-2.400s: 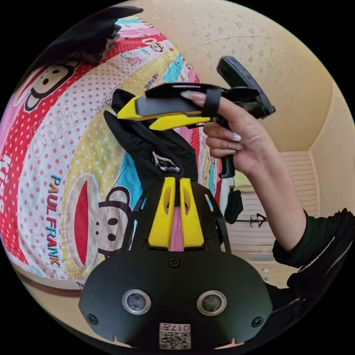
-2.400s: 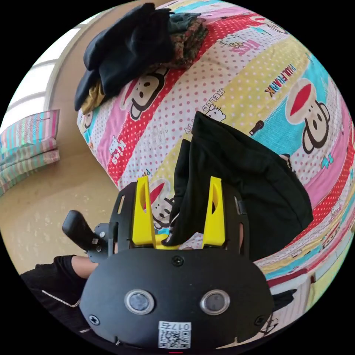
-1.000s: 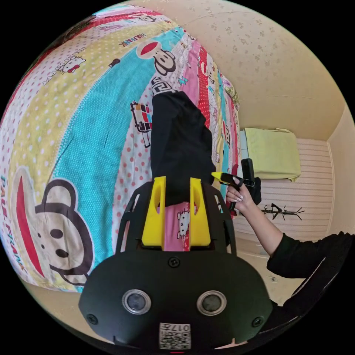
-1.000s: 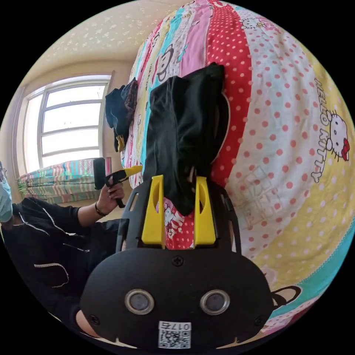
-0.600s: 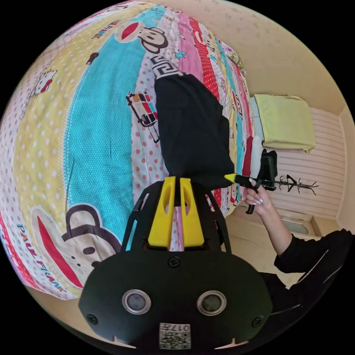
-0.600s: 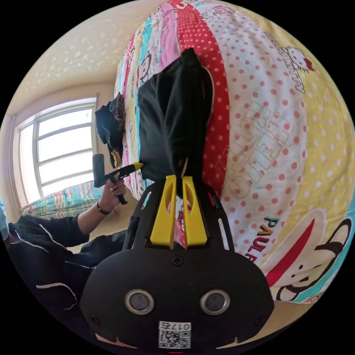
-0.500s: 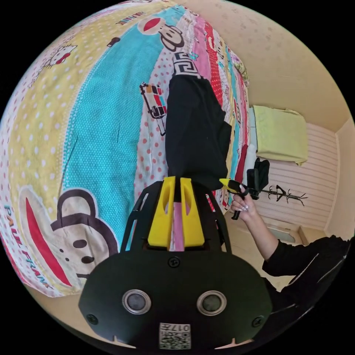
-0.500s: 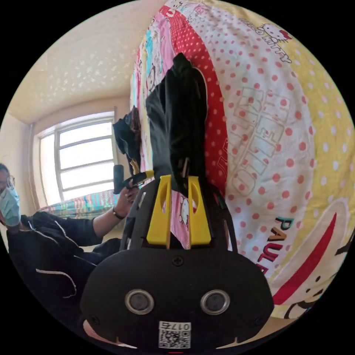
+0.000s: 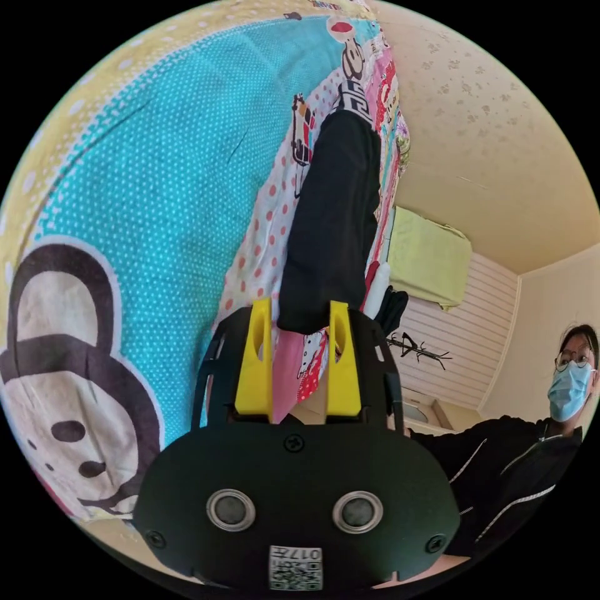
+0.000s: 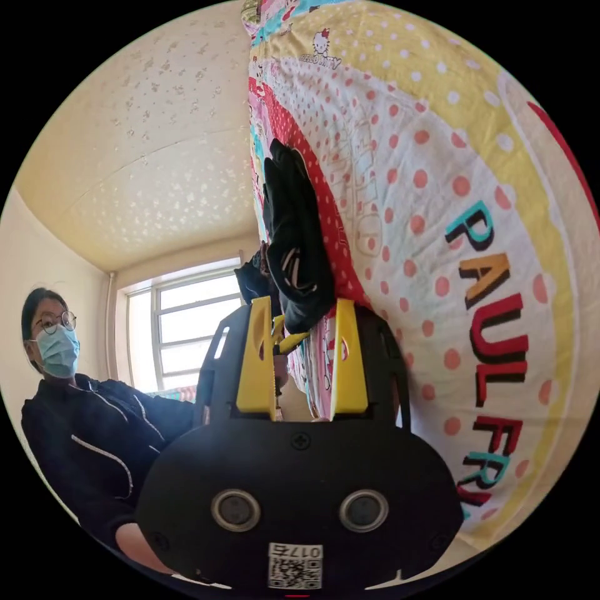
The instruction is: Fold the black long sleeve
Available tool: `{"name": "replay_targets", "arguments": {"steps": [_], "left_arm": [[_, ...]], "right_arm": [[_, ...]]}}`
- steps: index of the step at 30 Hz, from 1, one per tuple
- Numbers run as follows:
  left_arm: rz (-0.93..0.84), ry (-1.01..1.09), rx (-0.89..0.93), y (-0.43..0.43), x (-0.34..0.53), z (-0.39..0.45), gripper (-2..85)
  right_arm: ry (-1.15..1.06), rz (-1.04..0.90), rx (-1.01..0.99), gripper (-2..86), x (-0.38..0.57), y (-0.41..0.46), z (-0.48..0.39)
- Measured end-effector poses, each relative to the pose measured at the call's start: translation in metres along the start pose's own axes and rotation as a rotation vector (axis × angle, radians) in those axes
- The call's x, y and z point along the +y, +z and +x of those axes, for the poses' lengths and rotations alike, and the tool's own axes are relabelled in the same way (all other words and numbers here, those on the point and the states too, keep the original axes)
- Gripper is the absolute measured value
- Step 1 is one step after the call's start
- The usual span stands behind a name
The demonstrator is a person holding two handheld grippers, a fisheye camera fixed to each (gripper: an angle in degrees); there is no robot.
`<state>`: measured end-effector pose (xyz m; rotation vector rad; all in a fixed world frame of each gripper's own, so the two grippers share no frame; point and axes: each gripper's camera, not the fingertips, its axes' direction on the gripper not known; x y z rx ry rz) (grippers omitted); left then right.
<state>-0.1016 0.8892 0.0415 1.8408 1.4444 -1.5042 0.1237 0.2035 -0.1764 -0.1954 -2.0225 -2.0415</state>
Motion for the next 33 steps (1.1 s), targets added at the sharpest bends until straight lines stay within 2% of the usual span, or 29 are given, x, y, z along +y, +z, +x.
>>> {"name": "replay_targets", "arguments": {"steps": [3,6,15,21,25,28,30,33], "left_arm": [[-0.003,-0.016,0.042,0.007,-0.009,-0.004,12.2],[0.019,-0.069,0.083,0.010,-0.019,-0.009,10.1],[0.060,-0.195,0.177,-0.008,-0.023,0.002,6.5],[-0.003,-0.103,0.178,-0.037,-0.017,0.053,6.4],[-0.156,0.021,0.057,-0.049,0.017,0.094,6.4],[-0.268,0.024,0.008,-0.040,0.058,0.097,6.5],[-0.286,-0.021,0.039,-0.030,0.083,0.086,6.4],[-0.253,-0.015,0.180,-0.005,0.110,0.079,6.4]], "right_arm": [[0.011,0.041,0.029,13.2,-0.006,0.016,-0.019],[0.060,0.121,-0.105,13.3,-0.010,0.033,-0.036],[0.312,0.235,0.004,8.9,-0.029,0.073,-0.099],[0.137,0.142,0.039,7.1,-0.028,0.070,-0.209],[0.058,0.031,0.141,6.6,0.015,0.060,-0.273],[0.094,-0.010,0.122,6.3,0.056,0.048,-0.280],[0.132,-0.033,0.093,6.2,0.075,0.040,-0.274],[0.140,-0.013,0.042,6.0,0.083,0.018,-0.273]]}}
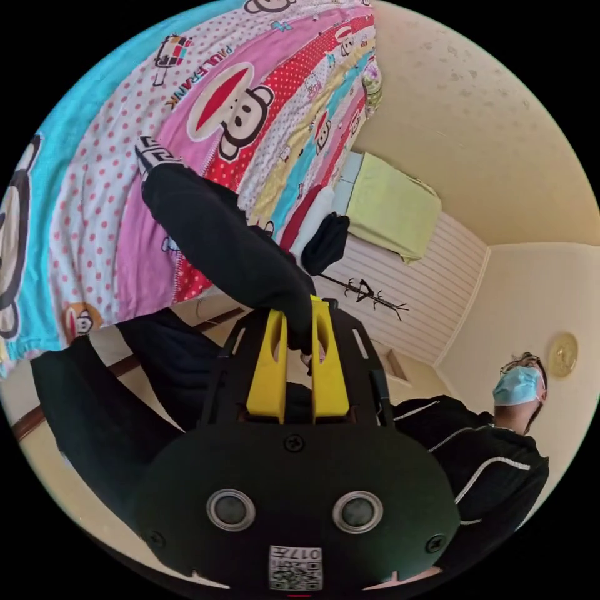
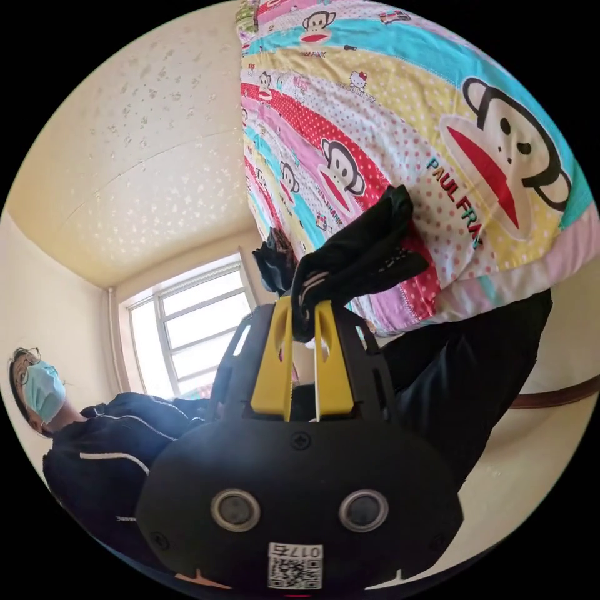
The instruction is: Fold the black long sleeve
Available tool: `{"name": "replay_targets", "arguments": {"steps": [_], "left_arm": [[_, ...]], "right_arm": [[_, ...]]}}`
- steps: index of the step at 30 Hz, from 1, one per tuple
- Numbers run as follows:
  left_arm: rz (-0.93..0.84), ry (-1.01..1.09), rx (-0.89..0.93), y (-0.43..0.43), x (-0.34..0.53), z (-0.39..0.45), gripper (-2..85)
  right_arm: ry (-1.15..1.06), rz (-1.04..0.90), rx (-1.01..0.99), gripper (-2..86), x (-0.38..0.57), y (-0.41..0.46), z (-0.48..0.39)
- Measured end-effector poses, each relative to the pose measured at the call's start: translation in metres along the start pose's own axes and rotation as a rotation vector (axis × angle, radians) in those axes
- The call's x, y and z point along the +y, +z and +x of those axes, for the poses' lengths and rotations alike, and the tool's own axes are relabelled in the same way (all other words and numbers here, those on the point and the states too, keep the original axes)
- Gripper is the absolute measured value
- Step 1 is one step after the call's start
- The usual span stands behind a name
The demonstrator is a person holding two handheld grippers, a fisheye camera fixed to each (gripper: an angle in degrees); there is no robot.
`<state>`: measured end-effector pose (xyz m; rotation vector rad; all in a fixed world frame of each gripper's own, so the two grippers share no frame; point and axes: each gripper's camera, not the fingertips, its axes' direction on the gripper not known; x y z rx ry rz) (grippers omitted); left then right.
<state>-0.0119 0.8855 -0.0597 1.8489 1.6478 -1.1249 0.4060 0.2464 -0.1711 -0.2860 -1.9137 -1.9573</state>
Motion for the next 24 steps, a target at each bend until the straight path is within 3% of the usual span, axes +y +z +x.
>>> {"name": "replay_targets", "arguments": {"steps": [5,11,15,21,24], "left_arm": [[0.029,0.142,0.018,0.071,-0.028,0.054,6.3],[-0.054,0.526,0.113,0.204,-0.084,0.212,6.4],[-0.127,0.760,0.057,0.305,-0.085,0.297,6.5],[-0.162,0.610,-0.088,0.443,-0.111,0.242,7.9],[-0.285,0.290,-0.150,0.508,-0.125,0.137,8.4]], "right_arm": [[-0.229,0.107,-0.003,5.8,-0.041,-0.080,-0.069],[-0.615,0.312,-0.017,5.9,-0.057,-0.224,-0.185],[-0.722,0.433,0.080,6.0,-0.045,-0.291,-0.211],[-0.516,0.615,0.210,6.3,-0.074,-0.336,-0.103],[-0.115,0.683,0.280,5.3,-0.096,-0.340,0.029]]}}
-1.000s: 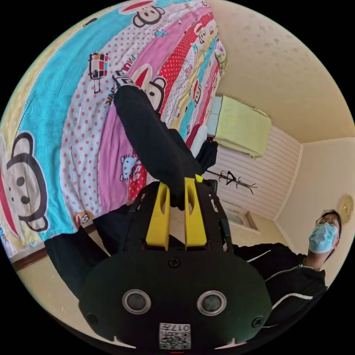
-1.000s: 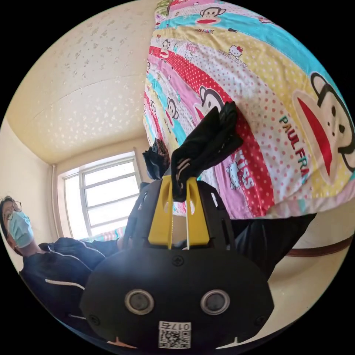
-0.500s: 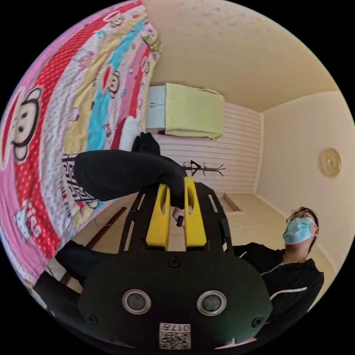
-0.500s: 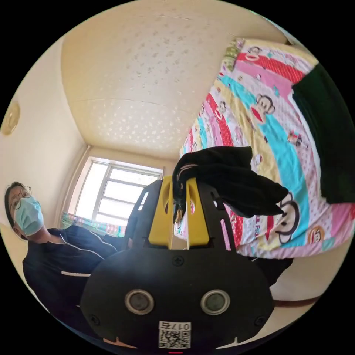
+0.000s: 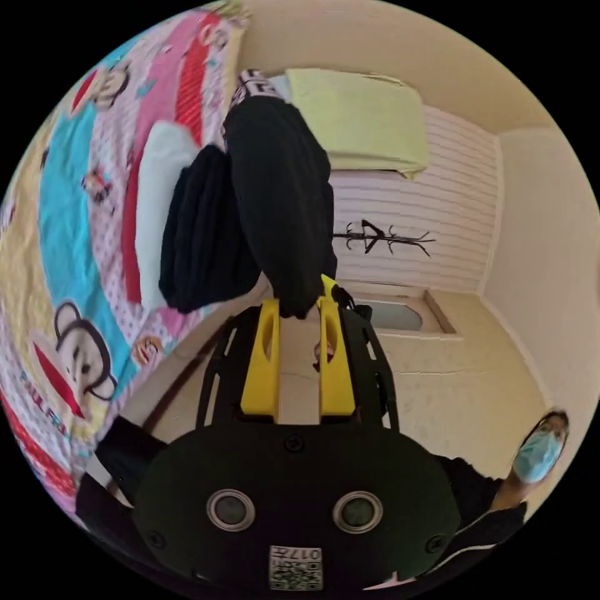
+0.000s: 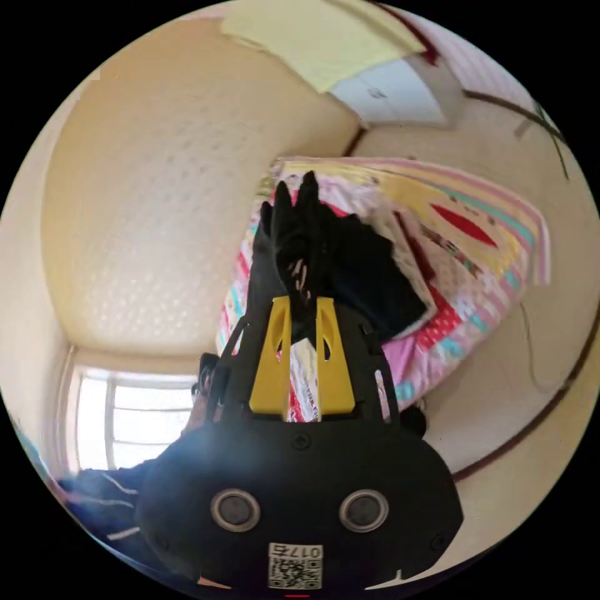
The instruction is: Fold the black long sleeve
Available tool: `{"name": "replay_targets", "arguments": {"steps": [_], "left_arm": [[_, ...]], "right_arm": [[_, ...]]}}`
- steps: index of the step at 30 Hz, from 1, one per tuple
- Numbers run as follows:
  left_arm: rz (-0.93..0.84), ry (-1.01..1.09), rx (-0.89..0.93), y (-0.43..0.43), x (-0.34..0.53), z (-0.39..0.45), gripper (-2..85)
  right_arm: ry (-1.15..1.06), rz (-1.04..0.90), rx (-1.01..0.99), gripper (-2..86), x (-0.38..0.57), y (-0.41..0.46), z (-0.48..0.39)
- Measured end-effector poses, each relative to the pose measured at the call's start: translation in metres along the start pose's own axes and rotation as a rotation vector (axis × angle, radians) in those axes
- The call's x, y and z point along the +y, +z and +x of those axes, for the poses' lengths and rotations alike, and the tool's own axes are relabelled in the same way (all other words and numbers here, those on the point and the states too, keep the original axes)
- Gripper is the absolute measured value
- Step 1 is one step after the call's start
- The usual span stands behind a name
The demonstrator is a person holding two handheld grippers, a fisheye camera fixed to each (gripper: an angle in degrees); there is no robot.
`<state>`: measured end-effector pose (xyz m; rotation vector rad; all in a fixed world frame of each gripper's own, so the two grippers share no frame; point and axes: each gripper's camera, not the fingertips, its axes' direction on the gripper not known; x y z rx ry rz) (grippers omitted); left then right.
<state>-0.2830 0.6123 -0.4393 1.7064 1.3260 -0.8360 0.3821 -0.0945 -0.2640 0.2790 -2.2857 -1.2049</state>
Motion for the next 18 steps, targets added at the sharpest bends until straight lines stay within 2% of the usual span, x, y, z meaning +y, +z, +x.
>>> {"name": "replay_targets", "arguments": {"steps": [1,2,4,6,8,9,11,14,16,17,18], "left_arm": [[-0.047,-0.165,0.061,0.025,0.015,-0.043,7.1],[-0.051,-0.232,0.099,0.033,0.026,-0.060,5.6],[0.012,-0.391,0.253,0.048,0.072,-0.109,0.9],[0.055,-0.418,0.363,0.044,0.091,-0.130,-0.3],[0.073,-0.403,0.549,0.034,0.098,-0.143,-0.7],[0.136,-0.366,0.646,0.019,0.102,-0.144,-0.8],[0.217,-0.268,0.673,-0.014,0.107,-0.131,-0.9],[0.189,-0.084,0.384,-0.069,0.117,-0.087,-1.0],[0.174,-0.010,-0.045,-0.097,0.144,-0.043,-1.0],[0.184,0.008,-0.148,-0.101,0.153,-0.032,-1.0],[0.221,0.045,-0.328,-0.107,0.174,-0.011,-1.0]], "right_arm": [[0.207,0.016,0.032,4.5,0.016,0.009,0.056],[0.356,0.057,-0.029,3.6,0.039,0.012,0.103],[0.440,0.152,-0.158,2.6,0.072,0.011,0.146],[0.435,0.173,-0.152,1.4,0.091,0.011,0.165],[0.372,0.141,-0.103,0.8,0.096,0.015,0.171],[0.345,0.140,-0.101,0.8,0.095,0.016,0.169],[0.246,0.138,-0.058,0.5,0.088,0.022,0.153],[0.035,0.137,0.057,0.3,0.079,0.045,0.104],[-0.124,0.134,0.117,0.3,0.079,0.071,0.065],[-0.234,0.121,0.151,0.4,0.082,0.094,0.038],[-0.293,0.109,0.166,0.4,0.085,0.109,0.023]]}}
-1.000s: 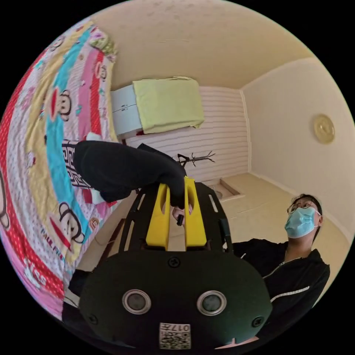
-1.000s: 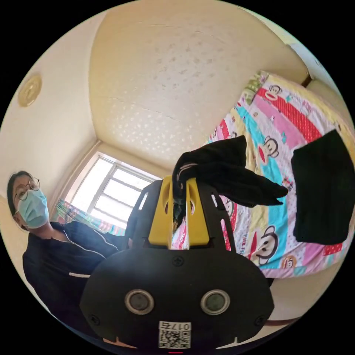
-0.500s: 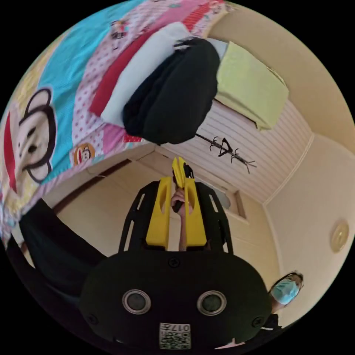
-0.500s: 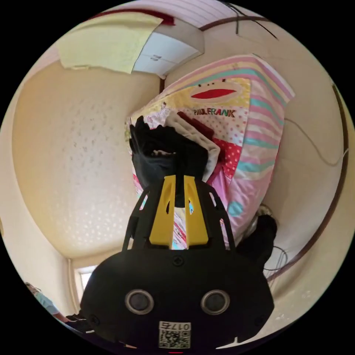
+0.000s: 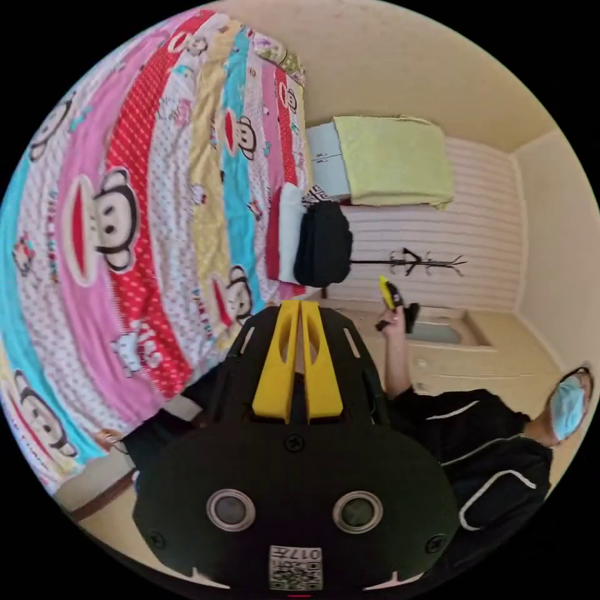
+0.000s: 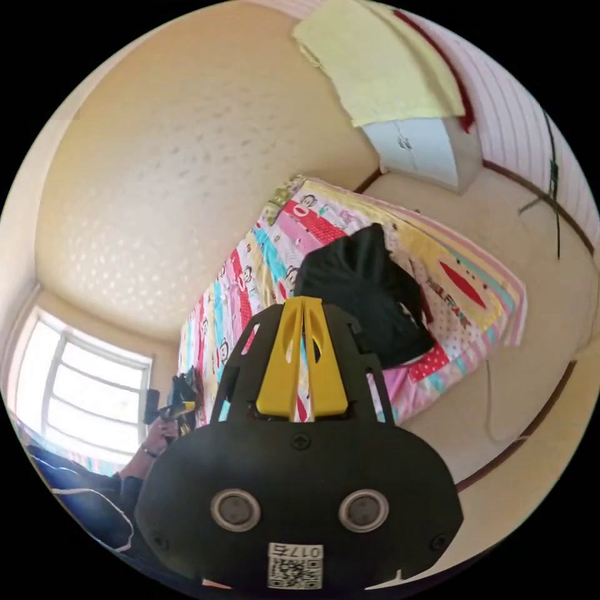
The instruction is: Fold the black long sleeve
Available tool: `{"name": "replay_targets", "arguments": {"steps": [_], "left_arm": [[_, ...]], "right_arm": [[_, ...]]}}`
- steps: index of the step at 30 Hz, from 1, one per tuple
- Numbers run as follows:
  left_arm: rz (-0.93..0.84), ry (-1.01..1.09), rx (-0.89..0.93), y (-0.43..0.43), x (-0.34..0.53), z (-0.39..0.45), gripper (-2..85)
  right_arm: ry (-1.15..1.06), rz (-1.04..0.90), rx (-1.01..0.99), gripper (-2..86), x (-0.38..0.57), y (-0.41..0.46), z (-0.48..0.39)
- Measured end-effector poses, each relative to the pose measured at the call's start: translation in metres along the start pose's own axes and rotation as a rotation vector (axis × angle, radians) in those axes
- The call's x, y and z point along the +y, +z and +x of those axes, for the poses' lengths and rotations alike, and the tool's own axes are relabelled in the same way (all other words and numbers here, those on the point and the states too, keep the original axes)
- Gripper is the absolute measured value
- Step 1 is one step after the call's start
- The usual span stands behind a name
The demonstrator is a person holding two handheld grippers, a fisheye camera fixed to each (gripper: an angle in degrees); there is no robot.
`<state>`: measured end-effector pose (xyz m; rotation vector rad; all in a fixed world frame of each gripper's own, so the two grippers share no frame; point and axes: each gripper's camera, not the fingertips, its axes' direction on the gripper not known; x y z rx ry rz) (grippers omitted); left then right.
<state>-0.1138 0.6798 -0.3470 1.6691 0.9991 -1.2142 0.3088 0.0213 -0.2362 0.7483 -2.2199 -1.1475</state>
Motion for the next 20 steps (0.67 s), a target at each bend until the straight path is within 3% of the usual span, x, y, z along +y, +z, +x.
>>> {"name": "replay_targets", "arguments": {"steps": [5,6,7,10,12,15,17,20], "left_arm": [[0.206,0.054,-0.574,-0.032,0.096,0.050,-0.9],[0.262,0.025,-0.772,-0.035,0.122,0.059,-0.8],[0.348,0.002,-0.970,-0.037,0.150,0.068,-0.6],[0.617,-0.046,-1.326,-0.047,0.218,0.085,0.9],[0.796,-0.086,-1.399,-0.059,0.256,0.089,3.4],[0.955,-0.111,-1.303,-0.088,0.306,0.079,7.7],[0.969,-0.125,-1.205,-0.106,0.329,0.064,6.8],[0.996,-0.146,-1.092,-0.129,0.365,0.033,2.9]], "right_arm": [[-0.571,-0.207,0.024,0.7,0.055,0.144,-0.156],[-0.627,-0.235,0.021,0.8,0.068,0.160,-0.171],[-0.734,-0.279,-0.003,0.8,0.096,0.190,-0.201],[-1.070,-0.242,-0.173,1.2,0.184,0.229,-0.268],[-1.183,-0.124,-0.232,1.7,0.237,0.242,-0.296],[-1.245,0.029,-0.371,3.9,0.312,0.271,-0.330],[-1.253,-0.005,-0.560,6.2,0.359,0.311,-0.350],[-1.288,-0.169,-0.642,6.5,0.417,0.383,-0.374]]}}
